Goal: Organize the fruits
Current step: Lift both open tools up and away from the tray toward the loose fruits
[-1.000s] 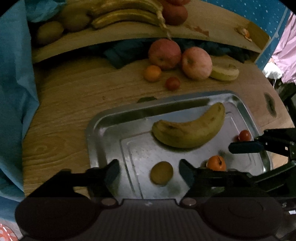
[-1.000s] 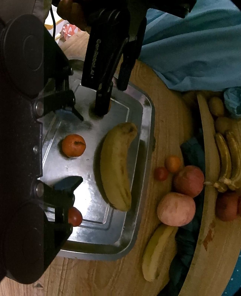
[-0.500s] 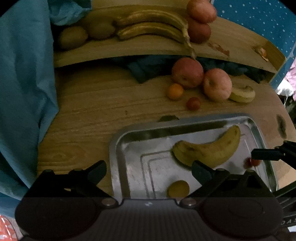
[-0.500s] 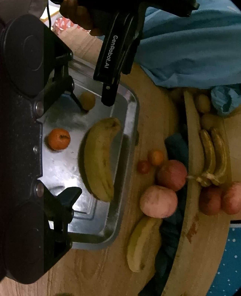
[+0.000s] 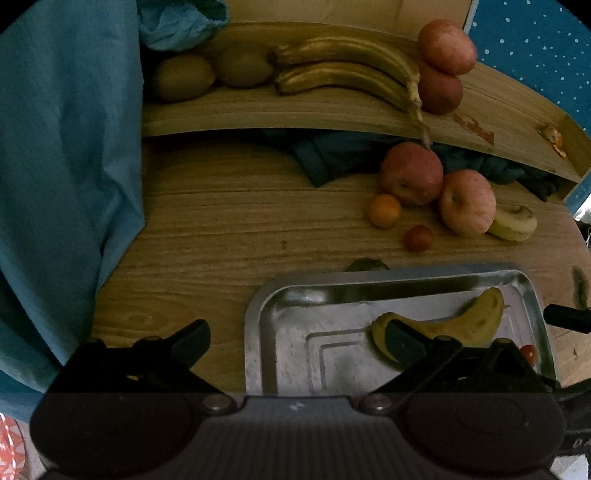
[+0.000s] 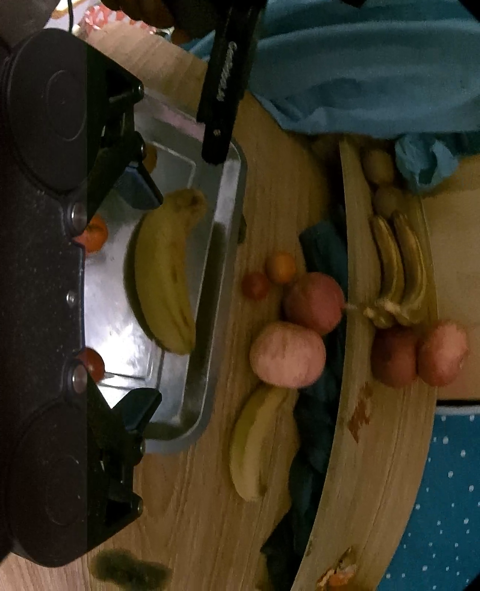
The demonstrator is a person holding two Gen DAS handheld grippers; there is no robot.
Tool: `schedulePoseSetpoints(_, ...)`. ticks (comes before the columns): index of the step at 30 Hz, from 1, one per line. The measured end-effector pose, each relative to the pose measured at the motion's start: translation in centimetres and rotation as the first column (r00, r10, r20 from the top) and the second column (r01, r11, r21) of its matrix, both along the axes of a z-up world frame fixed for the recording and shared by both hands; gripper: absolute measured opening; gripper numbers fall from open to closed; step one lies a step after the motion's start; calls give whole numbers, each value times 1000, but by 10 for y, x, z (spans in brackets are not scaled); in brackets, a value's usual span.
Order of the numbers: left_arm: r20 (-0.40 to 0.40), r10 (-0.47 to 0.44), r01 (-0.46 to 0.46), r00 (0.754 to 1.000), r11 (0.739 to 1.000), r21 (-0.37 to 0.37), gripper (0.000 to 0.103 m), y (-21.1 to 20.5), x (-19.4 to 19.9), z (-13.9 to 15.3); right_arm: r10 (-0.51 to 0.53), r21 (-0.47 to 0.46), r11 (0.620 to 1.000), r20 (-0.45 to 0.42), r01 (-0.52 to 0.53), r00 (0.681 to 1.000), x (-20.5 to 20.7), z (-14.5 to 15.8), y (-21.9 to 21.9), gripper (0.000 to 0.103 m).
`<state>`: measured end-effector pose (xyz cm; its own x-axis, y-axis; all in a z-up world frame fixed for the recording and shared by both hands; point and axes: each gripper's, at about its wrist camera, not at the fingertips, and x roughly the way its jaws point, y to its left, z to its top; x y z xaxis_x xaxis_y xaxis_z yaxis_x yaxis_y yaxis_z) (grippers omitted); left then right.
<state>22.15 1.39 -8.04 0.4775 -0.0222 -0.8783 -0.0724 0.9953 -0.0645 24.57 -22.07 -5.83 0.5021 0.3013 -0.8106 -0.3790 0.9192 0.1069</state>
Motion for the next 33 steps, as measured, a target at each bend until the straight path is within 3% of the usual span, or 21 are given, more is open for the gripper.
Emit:
schedulePoseSetpoints(17, -3, 20, -20, 1000, 1000, 7, 103, 4, 19, -2, -95, -21, 995, 30, 96, 995, 19, -3, -10, 102)
schedulePoseSetpoints(33, -6, 5, -5, 1000, 1000, 22, 103, 6, 54, -4, -66, 7, 998, 2, 66, 998, 38, -9, 2, 102)
